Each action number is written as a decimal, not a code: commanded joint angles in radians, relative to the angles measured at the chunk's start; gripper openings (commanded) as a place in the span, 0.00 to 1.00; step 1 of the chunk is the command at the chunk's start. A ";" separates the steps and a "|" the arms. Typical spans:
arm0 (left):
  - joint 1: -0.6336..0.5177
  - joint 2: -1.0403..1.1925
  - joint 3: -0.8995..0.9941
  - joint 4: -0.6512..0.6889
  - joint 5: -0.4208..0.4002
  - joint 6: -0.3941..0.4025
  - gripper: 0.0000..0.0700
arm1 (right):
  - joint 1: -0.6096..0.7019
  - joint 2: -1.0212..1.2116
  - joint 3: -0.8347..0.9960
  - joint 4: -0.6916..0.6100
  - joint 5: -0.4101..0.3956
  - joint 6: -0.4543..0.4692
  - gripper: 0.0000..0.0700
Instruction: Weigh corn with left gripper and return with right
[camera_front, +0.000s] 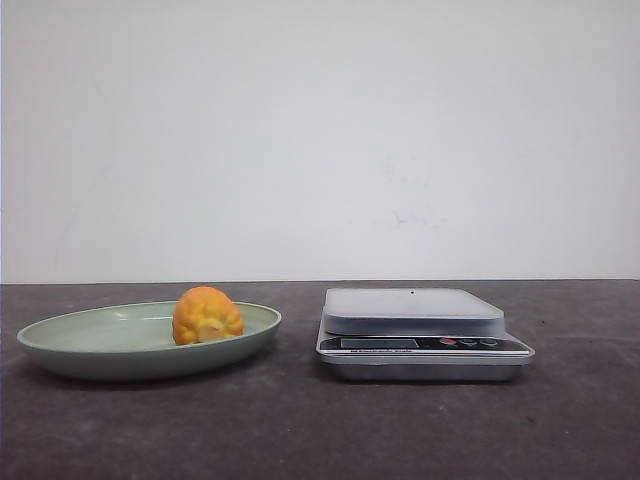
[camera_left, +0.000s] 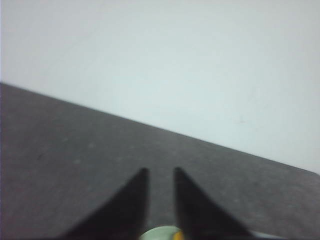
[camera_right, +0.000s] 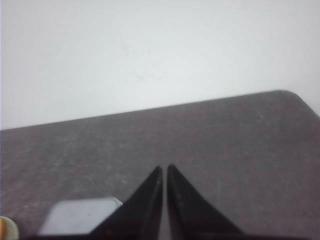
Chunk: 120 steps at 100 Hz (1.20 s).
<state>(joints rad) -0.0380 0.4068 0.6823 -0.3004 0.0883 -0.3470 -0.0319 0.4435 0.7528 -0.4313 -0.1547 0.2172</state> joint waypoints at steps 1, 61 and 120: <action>-0.003 0.026 0.049 -0.029 0.016 0.030 0.76 | 0.010 0.018 0.035 -0.008 -0.003 0.006 0.53; -0.201 0.516 0.435 -0.157 0.036 0.080 0.73 | 0.046 0.098 0.130 -0.106 -0.093 0.010 0.69; -0.489 1.147 0.438 -0.111 -0.119 0.016 0.74 | 0.046 0.137 0.146 -0.154 -0.110 -0.017 0.77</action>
<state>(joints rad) -0.5190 1.5066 1.1095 -0.4274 -0.0242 -0.3103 0.0124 0.5766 0.8803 -0.5919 -0.2619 0.2131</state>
